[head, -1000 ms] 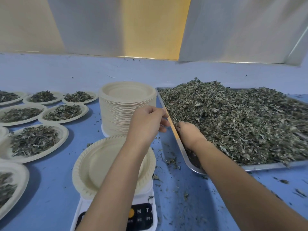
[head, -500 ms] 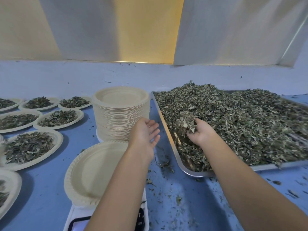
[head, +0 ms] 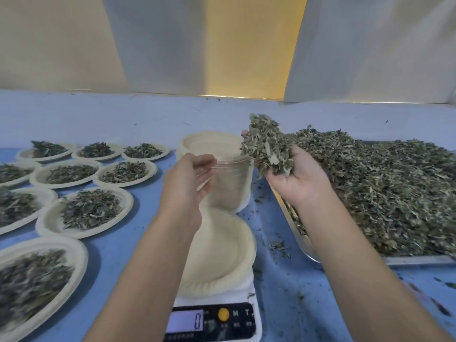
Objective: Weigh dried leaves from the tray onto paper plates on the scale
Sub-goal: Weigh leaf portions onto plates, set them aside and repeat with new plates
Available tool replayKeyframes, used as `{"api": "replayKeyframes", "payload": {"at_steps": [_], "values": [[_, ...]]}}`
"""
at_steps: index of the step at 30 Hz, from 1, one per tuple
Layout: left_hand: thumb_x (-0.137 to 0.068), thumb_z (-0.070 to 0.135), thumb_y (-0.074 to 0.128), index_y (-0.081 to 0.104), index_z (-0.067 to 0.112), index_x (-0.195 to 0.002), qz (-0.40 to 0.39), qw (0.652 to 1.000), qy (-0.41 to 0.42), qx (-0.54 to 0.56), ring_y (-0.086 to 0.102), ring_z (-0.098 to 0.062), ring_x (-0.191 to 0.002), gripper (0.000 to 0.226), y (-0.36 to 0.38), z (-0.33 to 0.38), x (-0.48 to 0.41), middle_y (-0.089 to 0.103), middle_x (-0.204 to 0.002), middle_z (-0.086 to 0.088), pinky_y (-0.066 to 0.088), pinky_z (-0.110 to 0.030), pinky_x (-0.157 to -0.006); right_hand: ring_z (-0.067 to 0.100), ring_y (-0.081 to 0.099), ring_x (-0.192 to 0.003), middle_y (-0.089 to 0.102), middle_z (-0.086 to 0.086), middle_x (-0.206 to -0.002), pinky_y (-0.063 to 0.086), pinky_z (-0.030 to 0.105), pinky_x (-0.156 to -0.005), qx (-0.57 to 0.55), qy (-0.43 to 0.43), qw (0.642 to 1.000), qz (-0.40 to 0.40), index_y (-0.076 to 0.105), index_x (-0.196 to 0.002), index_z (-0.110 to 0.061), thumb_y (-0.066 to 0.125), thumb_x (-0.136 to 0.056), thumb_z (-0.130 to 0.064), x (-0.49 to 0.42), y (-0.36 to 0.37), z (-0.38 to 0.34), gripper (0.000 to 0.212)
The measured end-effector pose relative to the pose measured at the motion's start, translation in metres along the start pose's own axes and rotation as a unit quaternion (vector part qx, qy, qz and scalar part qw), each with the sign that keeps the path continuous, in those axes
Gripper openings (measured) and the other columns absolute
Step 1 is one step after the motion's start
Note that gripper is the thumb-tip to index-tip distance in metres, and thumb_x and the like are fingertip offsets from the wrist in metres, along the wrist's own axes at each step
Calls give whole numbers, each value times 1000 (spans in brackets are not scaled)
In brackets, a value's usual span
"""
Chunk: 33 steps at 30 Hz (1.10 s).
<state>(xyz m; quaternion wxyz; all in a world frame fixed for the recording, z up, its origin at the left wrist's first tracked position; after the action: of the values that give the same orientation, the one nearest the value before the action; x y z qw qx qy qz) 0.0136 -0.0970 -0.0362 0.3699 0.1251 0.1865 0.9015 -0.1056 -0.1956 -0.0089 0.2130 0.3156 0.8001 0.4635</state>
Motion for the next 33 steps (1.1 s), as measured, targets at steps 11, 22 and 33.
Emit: {"api": "replayKeyframes", "payload": {"at_steps": [11,22,33], "values": [[-90,13,40,63,18,-72,163,981,90,55,59,-7,-69,30,-95,52,-11,66,-75,6,42,-12,-44,-19,59,-82,69,-26,-90,44,1,-69,593,-12,798,-108,62,-108,-26,48,-98,-15,11,25,81,20],[-90,13,40,62,16,-74,138,987,79,35,59,-10,-74,27,-83,45,-9,67,-74,5,42,-17,-63,1,63,-97,69,-10,-110,46,15,-88,766,28,619,-169,68,-115,-27,67,-88,-21,12,7,102,28],[-90,12,40,63,16,-78,128,989,57,40,58,-9,-70,26,-84,41,-12,68,-75,6,42,-15,-60,-4,53,-116,62,-19,-124,37,29,-108,748,76,639,-162,72,-107,-37,48,-80,-67,16,5,106,47]]}}
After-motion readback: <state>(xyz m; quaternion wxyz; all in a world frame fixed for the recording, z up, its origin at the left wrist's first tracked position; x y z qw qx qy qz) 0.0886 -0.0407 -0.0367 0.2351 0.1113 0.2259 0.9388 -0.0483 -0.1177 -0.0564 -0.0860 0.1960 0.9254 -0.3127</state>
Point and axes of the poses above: each hand's wrist, its own x-axis away from the middle knuckle, its own y-axis out of the palm, z = x × y, the point moved 10 cm from there along -x, towards the middle knuckle
